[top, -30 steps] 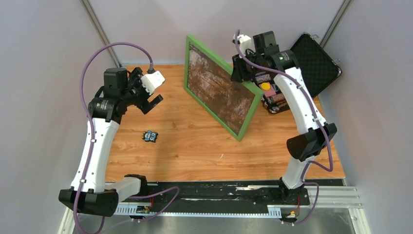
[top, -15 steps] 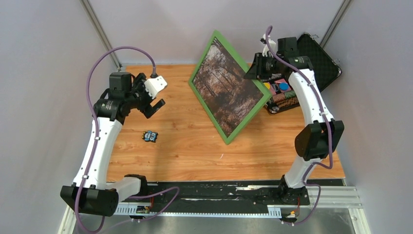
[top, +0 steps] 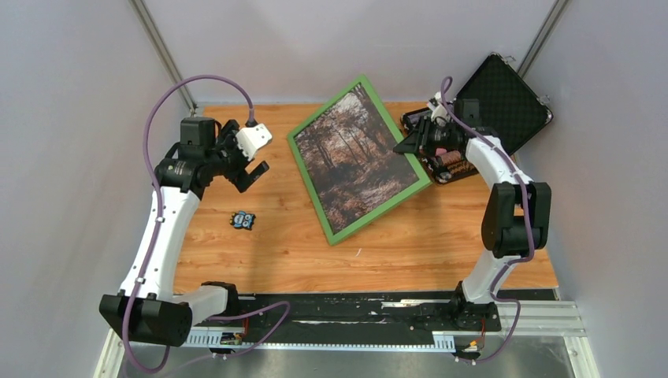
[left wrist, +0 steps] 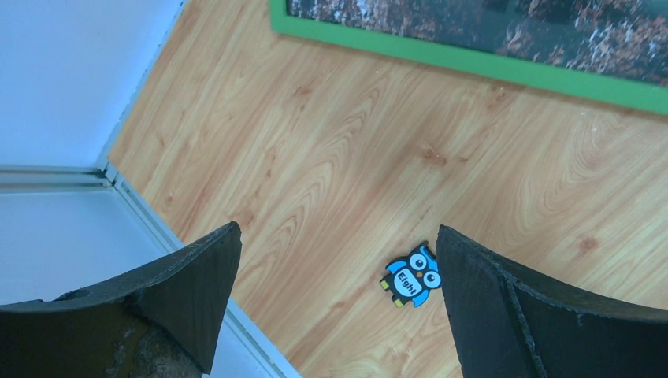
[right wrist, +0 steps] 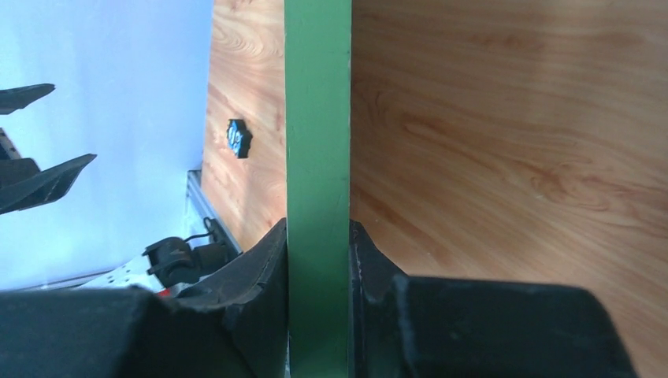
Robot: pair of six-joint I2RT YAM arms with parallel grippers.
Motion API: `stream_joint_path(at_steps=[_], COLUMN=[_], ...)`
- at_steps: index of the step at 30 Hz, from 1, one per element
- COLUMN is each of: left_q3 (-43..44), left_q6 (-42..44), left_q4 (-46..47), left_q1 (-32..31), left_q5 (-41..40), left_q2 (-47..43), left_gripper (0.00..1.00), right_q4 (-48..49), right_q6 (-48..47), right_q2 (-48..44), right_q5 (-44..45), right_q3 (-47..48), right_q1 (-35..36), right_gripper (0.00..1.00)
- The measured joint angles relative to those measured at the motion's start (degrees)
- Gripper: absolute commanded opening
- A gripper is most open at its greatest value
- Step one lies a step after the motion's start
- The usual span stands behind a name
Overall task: Put the photo into the frame
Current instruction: Turn over the photo frame at the center of the board.
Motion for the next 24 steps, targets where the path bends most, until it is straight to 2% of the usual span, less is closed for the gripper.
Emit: stream_joint_path(at_steps=[7,13,24], left_q3=[-0.3,-0.3,-0.3], left_q6=[-0.2,-0.3,-0.3], left_q4=[-0.1,-0.1,-0.3], left_q1=[0.0,0.0,0.0], left_q5=[0.9,1.4,1.9], left_q2=[0.5,1.1,3.0], left_gripper=[1.0,1.0,1.0], right_q4=[16.3,28.9,38.8], right_q6=[7.8,13.5,15.6], right_q2=[0.2,3.9,10.4], right_q5=[-5.9,-9.6,-11.9], right_q3=[-13.6,-20.2,-24.0], right_q1=[-0.7,-0.9,-0.8], right_gripper=[0.0,0.01,0.26])
